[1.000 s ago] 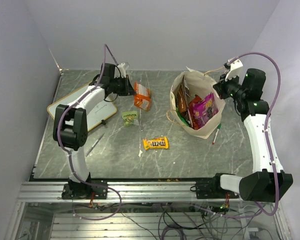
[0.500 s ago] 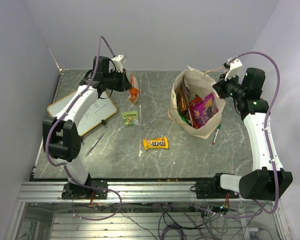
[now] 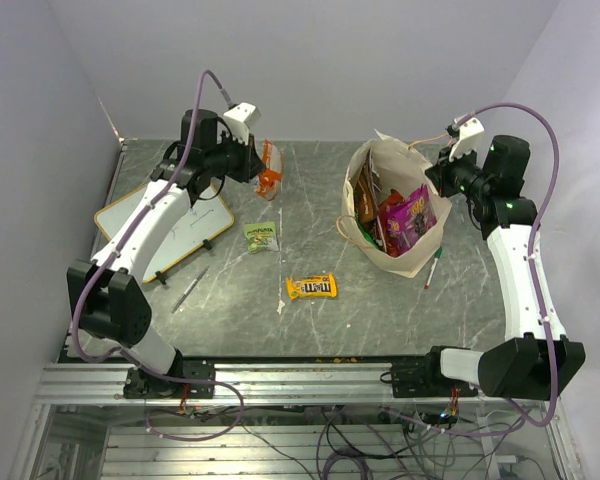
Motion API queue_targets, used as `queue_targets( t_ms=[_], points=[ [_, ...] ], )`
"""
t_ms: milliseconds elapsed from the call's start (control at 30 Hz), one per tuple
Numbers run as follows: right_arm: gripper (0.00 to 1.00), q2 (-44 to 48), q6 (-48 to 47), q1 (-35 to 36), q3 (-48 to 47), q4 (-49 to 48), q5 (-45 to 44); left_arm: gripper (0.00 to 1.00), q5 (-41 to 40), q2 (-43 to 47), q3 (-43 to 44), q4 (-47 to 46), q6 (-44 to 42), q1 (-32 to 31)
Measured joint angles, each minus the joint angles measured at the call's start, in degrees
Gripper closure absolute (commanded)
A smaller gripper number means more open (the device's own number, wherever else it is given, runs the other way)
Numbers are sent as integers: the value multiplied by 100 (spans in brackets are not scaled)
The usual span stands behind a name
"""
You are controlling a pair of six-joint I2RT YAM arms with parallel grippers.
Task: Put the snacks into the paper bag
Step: Pick up the snack from the center of the board, then place the snack in the paper bag.
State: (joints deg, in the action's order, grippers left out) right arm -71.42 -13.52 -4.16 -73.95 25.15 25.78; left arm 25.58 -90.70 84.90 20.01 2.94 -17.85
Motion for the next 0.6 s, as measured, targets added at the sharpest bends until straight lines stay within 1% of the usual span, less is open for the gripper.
queue_targets(
  t_ms=[167,600],
  points=[
    [100,-42,-7,0,-26,2,0,93,-179,151,17,92,-153,-175],
    [100,-46,-26,-2,-28,2,-2,93,-625,538,415,258,-551,-664]
  ],
)
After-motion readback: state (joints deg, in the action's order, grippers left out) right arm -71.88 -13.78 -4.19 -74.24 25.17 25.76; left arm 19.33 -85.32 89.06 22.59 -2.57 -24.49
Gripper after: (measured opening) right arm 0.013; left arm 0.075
